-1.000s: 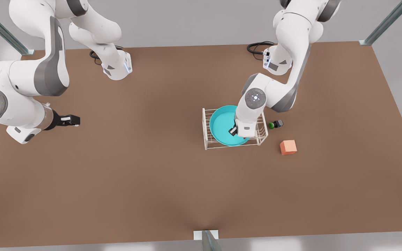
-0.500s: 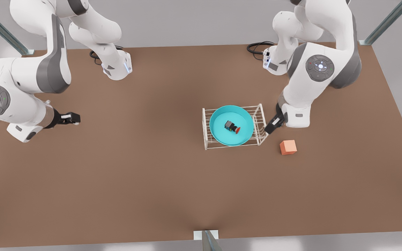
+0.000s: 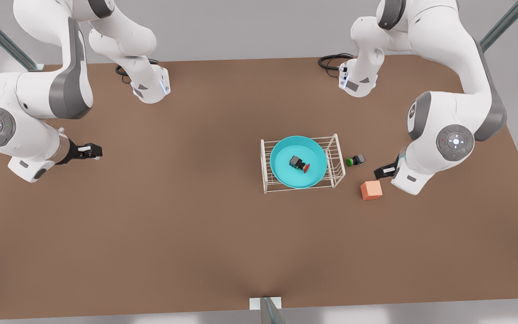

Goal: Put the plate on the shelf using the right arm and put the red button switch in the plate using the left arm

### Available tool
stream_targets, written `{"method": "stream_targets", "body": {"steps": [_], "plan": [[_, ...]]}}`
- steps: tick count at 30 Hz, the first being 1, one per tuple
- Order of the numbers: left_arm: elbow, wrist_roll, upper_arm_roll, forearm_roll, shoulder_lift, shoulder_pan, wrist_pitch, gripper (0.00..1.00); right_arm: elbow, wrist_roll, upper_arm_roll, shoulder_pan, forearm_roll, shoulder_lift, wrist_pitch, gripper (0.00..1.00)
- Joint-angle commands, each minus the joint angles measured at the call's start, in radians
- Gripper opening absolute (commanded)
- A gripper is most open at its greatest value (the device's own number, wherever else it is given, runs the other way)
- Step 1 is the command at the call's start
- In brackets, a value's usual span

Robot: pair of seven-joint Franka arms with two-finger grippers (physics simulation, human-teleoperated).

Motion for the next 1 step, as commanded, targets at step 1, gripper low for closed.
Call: {"method": "stream_targets", "body": {"steps": [1], "plan": [[-0.001,0.461,0.0,0.001,0.0,0.002,-0.014,1.0,0.0,-0.021,0.0,0.0,0.0,-0.001,-0.001,1.0]]}}
